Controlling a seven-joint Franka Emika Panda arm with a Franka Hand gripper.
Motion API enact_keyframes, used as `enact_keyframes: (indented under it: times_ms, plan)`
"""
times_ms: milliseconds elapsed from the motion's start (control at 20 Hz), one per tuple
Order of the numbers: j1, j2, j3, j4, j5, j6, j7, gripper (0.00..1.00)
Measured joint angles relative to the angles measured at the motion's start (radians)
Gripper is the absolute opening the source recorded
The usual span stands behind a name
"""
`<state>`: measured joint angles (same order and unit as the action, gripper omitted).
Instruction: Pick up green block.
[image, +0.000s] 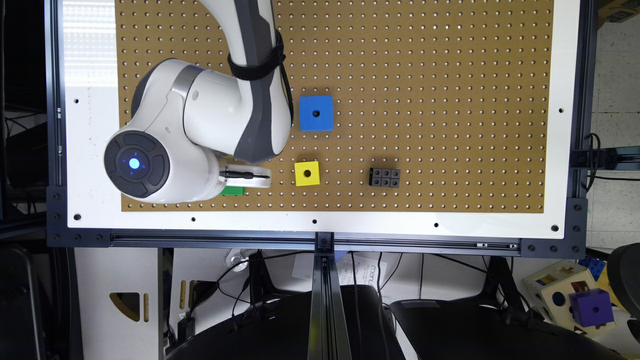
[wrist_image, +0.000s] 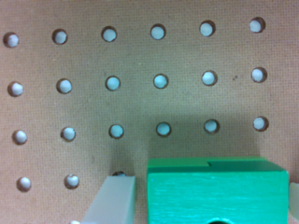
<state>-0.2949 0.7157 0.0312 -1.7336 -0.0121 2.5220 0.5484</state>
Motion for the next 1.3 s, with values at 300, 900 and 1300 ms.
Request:
enact_keyframes:
  times_ms: [300,900,1300]
  plan:
    - [0.000,0.001,0.000,0.002,0.0003,0.001,0.000,0.00]
    - [0.000,0.000,0.000,0.002,0.0003,0.001,0.000,0.00]
    - [0.000,0.000,0.000,0.002,0.0003,0.001,0.000,0.00]
